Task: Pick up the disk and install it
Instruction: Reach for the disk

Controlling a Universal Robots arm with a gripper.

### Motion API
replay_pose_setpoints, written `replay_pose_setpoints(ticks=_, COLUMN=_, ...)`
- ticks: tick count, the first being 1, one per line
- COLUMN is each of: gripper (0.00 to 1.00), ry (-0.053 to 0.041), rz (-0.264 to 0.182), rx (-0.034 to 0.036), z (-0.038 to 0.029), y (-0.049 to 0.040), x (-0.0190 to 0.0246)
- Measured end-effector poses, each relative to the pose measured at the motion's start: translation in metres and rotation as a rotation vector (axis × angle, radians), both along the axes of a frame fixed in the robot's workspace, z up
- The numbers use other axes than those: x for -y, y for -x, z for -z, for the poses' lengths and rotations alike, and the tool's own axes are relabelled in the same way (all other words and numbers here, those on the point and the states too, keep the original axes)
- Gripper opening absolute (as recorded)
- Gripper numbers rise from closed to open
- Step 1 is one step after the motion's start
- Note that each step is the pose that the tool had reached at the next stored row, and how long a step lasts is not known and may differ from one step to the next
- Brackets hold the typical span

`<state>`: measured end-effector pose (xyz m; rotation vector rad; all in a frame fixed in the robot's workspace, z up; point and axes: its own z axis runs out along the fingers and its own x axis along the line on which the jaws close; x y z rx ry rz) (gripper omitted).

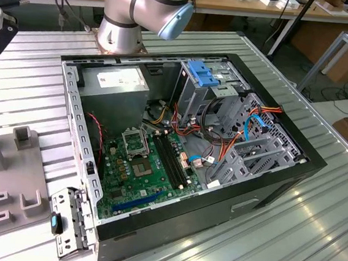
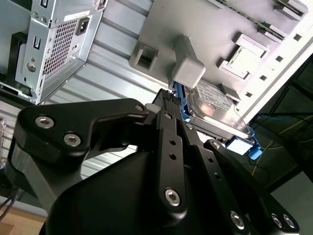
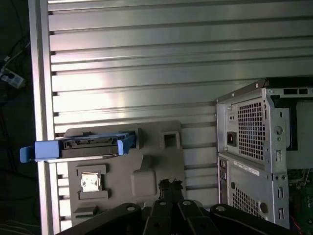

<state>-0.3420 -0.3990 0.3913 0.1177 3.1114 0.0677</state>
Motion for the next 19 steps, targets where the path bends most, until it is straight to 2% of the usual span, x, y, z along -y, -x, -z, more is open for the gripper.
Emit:
replay_pose_setpoints(ticks=12, gripper=0.11, ry=0.0000, rz=0.000, rx=0.0000, z=0.0000, y=0.0003, x=0.0000)
replay_pose_setpoints(ticks=19, gripper=0.11, ry=0.0000, rz=0.000, rx=0.0000, z=0.0004, y=0.0041, x=0.0000)
